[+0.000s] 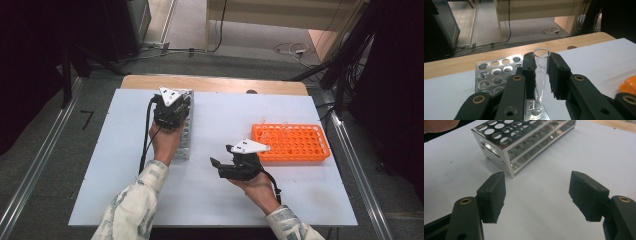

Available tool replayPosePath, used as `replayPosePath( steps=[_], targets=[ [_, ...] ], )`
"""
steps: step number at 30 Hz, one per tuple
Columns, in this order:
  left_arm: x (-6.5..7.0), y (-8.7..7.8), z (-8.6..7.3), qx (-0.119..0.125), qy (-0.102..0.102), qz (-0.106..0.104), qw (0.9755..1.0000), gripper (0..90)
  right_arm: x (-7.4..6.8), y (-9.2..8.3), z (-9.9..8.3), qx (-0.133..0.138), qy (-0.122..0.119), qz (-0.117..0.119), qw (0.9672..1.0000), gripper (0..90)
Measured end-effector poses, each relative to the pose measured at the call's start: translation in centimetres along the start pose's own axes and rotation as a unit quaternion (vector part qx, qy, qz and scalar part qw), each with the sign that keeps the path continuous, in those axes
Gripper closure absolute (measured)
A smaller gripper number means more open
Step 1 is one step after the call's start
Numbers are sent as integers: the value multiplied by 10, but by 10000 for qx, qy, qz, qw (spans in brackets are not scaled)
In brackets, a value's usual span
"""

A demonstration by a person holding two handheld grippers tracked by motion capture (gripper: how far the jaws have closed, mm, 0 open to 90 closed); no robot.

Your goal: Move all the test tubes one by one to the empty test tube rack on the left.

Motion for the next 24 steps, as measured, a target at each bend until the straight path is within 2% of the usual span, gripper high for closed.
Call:
replayPosePath(
  steps=[13,24],
  targets=[
    [1,11,-14,-179,68,143,9997,758,1,0,-1,-10,-37,-11,10000,287],
    [1,19,-23,-621,-44,163,9979,756,0,0,-2,-26,-46,-1,10000,290]
  ],
)
Point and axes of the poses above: each handheld gripper's, and its own axes: y roughly forward along the jaws, z roughly out of its top, x roughly to its right, the point moved 2 cm from there along y, roughly forward along the jaws, and after that the axes turned 2 degrees about -x, right-handed, at the moved point
